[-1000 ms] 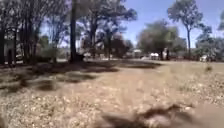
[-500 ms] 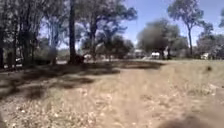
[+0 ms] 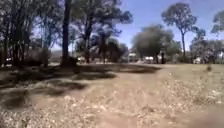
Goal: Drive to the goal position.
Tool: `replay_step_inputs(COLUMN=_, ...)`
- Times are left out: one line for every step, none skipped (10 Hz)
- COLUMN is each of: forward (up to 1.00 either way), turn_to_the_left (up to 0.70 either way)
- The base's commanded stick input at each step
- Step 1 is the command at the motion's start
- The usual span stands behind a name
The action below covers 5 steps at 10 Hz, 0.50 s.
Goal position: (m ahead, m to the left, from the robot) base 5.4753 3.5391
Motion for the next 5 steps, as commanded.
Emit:
replay_step_inputs(forward=0.70, turn_to_the_left=0.00)
replay_step_inputs(forward=0.70, turn_to_the_left=0.00)
replay_step_inputs(forward=0.70, turn_to_the_left=0.00)
replay_step_inputs(forward=0.70, turn_to_the_left=-0.02)
replay_step_inputs(forward=0.70, turn_to_the_left=-0.25)
